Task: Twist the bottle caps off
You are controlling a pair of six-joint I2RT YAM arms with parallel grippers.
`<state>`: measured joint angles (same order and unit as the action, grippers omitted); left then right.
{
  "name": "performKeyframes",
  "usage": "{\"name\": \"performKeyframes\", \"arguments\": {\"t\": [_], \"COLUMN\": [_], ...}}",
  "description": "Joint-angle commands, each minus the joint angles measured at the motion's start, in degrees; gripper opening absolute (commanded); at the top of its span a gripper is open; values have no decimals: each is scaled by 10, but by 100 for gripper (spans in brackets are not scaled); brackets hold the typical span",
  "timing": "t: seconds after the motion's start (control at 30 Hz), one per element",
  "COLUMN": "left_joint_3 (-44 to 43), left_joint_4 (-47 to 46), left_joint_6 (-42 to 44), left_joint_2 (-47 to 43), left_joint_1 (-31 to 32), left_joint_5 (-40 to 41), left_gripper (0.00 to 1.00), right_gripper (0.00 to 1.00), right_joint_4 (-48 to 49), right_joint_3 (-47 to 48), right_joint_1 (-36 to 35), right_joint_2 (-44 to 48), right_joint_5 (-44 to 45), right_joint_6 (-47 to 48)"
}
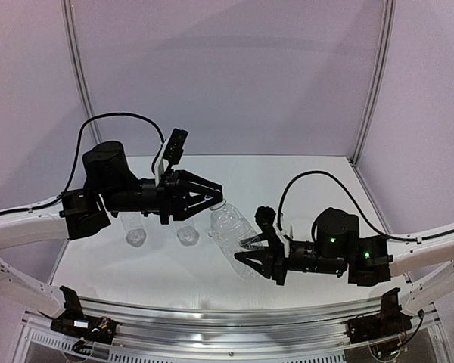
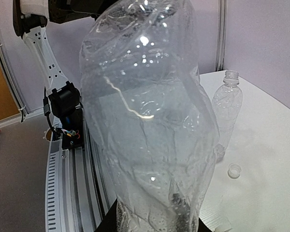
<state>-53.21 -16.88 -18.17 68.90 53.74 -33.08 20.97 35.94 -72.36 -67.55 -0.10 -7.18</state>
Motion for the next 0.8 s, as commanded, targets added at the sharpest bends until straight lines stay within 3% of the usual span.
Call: {"name": "performKeyframes", "arguments": {"t": [0.0,0.1,0.2,0.27,0.47,0.57,0.63,0.67,0.77], "left_joint_3": [-27,-45,-71,-71,-69,-60,-46,-38,2], "left_joint_4": [37,82,172,192,176,149,128,114,77], "left_joint_6": [0,-9,-60,-97,-114,-94,-67,-52,3], "left_joint_2": [12,16,26,34,45,38,24,14,-29], "left_joint_1": [17,33,58,65,65,65,65,65,64], "left_joint_5": [40,129,357,446,426,392,364,352,319], "left_gripper": [11,9,7,7,11,29,48,64,89], "right_gripper": [31,31,29,30,32,32,32,32,32], "right_joint_4": [-13,-39,-85,-102,-110,-95,-81,-75,-60], "right_joint_3": [17,26,44,58,83,72,60,54,39], "right_joint_1": [-4,-4,-8,-13,-28,-27,-28,-28,-27], "right_joint_2": [-2,-3,-21,-42,-74,-60,-44,-35,-6], "right_joint_5": [44,152,311,360,360,325,293,272,223], "right_joint_6": [-2,-17,-38,-35,-22,-16,-11,-10,-4]}}
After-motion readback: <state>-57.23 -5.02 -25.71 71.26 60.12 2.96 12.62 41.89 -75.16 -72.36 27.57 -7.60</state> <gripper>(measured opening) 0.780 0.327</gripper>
